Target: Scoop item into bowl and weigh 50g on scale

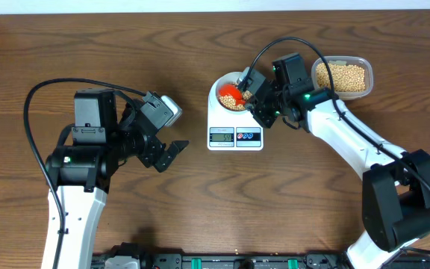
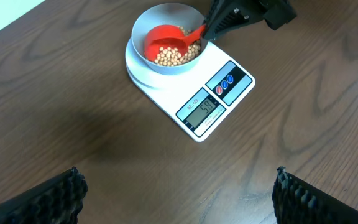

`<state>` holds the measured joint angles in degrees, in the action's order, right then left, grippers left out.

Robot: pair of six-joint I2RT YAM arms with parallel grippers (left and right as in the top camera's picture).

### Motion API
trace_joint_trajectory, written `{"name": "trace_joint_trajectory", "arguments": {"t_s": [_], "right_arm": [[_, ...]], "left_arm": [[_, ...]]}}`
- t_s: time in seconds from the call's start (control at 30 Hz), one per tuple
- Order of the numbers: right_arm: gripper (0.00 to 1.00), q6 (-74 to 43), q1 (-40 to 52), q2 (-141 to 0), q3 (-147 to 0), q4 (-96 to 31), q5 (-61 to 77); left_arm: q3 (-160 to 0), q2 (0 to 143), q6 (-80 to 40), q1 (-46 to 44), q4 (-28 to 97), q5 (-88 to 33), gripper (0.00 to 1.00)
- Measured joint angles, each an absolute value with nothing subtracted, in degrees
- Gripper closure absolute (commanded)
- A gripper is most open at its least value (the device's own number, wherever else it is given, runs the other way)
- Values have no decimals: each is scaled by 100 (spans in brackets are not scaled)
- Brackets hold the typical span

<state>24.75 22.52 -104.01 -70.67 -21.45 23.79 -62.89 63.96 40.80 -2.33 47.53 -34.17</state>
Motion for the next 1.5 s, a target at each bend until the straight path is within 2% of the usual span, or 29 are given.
{"name": "trace_joint_trajectory", "arguments": {"t_s": [0.3,1.0,1.5], "right_arm": [[99,2432,2150,-10398,-7067,-1726,2178],[99,2329,2143,-10363,-7067,-1754,2121],[99,1382,1903,-10333,-7067,-1778,3223]], "left_arm": [[-6289,6396,4082,-233,4753,-3417,2],[-6289,6396,4080,-233,4753,-3417,2],[-6289,6396,4080,-233,4755,-3417,2]]}}
